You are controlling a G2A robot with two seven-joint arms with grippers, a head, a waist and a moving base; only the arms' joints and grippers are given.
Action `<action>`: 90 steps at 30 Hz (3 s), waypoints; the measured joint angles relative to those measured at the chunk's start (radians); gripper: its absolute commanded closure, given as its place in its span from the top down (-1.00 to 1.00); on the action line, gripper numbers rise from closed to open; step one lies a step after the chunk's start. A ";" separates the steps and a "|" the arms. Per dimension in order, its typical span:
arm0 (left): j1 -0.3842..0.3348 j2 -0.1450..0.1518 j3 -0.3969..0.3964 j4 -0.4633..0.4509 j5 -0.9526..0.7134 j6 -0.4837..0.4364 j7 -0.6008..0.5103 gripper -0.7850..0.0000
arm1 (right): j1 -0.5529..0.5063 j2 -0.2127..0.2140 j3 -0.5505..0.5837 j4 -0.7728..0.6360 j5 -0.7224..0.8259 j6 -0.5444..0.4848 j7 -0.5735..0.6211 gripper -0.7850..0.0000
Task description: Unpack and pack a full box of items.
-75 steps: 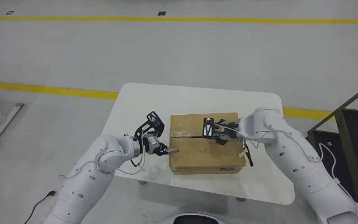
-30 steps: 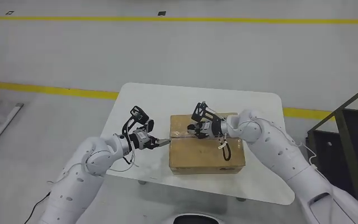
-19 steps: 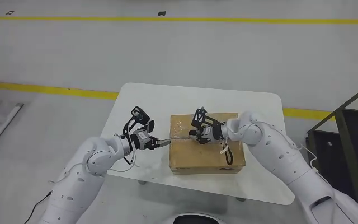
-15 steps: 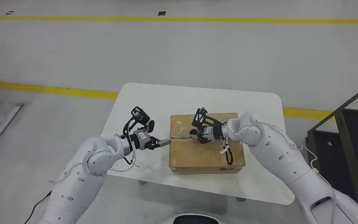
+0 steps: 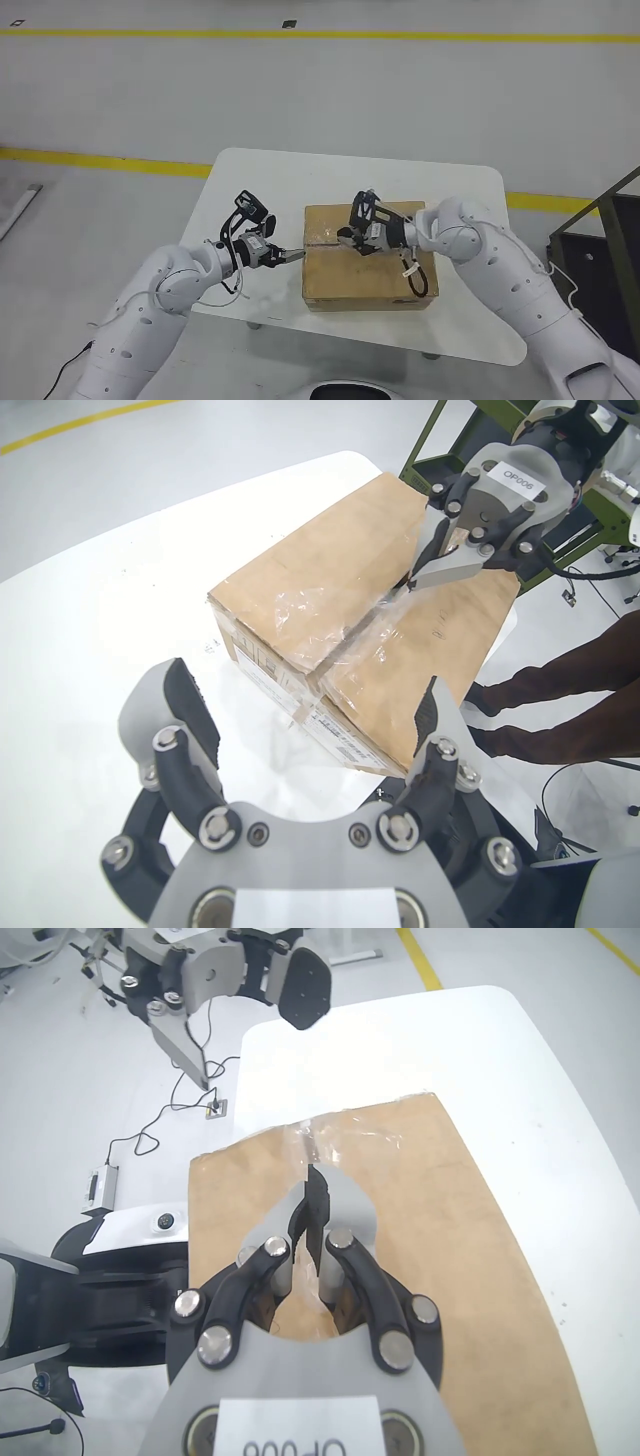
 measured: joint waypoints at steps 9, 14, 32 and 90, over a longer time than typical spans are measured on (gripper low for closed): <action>0.000 0.003 -0.005 -0.001 0.001 -0.001 -0.002 1.00 | 0.036 -0.019 -0.064 0.043 -0.004 0.030 0.089 -1.00; 0.002 0.004 -0.007 -0.003 0.001 -0.001 -0.004 1.00 | 0.065 -0.026 -0.080 0.080 -0.019 0.061 0.130 -1.00; -0.002 0.006 -0.016 0.008 0.000 0.021 0.024 1.00 | -0.014 0.013 0.012 -0.122 0.091 0.019 0.110 -1.00; 0.016 0.014 -0.027 -0.011 0.000 0.020 0.018 1.00 | 0.134 -0.080 -0.048 0.276 0.208 0.186 -0.052 -0.07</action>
